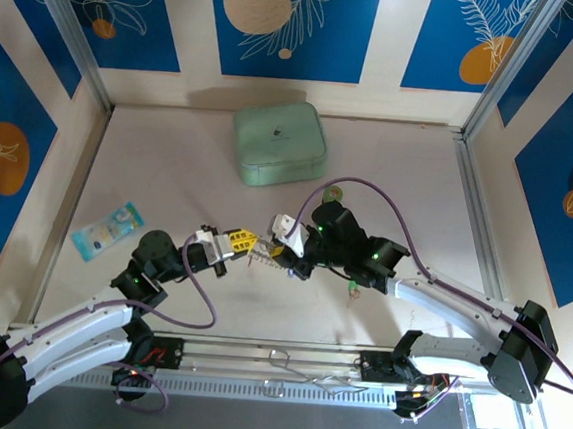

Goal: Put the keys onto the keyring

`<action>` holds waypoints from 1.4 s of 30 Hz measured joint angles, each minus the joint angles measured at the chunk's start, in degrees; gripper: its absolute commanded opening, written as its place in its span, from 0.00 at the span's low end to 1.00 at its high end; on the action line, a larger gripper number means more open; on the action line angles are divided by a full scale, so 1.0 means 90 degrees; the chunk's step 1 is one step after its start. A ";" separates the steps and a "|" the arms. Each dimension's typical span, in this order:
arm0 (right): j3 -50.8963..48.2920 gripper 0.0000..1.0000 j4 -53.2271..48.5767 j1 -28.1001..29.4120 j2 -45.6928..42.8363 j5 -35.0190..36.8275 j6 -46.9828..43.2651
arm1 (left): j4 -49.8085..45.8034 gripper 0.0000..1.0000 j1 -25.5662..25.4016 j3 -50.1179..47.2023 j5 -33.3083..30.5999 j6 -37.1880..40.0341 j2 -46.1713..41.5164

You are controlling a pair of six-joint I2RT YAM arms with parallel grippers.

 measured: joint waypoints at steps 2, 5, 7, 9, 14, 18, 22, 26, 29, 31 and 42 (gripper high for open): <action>0.0027 0.05 -0.0017 0.0053 0.0022 0.0100 0.0002 | 0.0000 0.00 -0.0017 0.0000 -0.0078 0.0005 0.0000; 0.0066 0.05 -0.0039 0.0107 0.0039 0.0202 0.0002 | 0.0015 0.00 -0.0049 0.0000 -0.0199 0.0010 0.0000; 0.0070 0.06 -0.0039 0.0131 0.0039 0.0236 0.0002 | 0.0036 0.00 -0.0070 0.0000 -0.0270 0.0015 0.0000; 0.0070 0.08 -0.0034 0.0138 0.0041 0.0250 0.0005 | 0.0053 0.00 -0.0083 0.0000 -0.0325 0.0036 0.0007; 0.0073 0.05 -0.0017 0.0138 0.0068 0.0284 0.0073 | 0.0143 0.00 -0.0121 0.0000 -0.0384 0.0121 0.0124; 0.0073 0.00 0.0002 0.0146 0.0068 0.0306 0.0124 | 0.0134 0.00 -0.0134 0.0017 -0.0393 0.0175 0.0134; 0.0073 0.00 0.0007 0.0155 0.0068 0.0357 0.0124 | 0.0058 0.00 -0.0136 0.0029 -0.0391 0.0257 0.0119; 0.0073 0.11 0.0007 0.0155 0.0068 0.0333 0.0119 | -0.0109 0.00 -0.0138 0.0039 -0.0393 0.0333 -0.0005; 0.0070 0.38 0.0012 0.0155 0.0066 0.0124 0.0029 | -0.0177 0.00 -0.0148 0.0039 -0.0420 0.0335 -0.0066; 0.0066 0.44 0.0039 0.0155 0.0041 -0.0160 -0.0058 | -0.0253 0.00 -0.0148 0.0039 -0.0471 0.0333 -0.0053; -0.0318 0.40 0.0651 -0.1297 -0.0661 -0.2373 -0.0163 | -0.0243 0.00 -0.0148 0.0039 -0.0391 0.0308 0.0211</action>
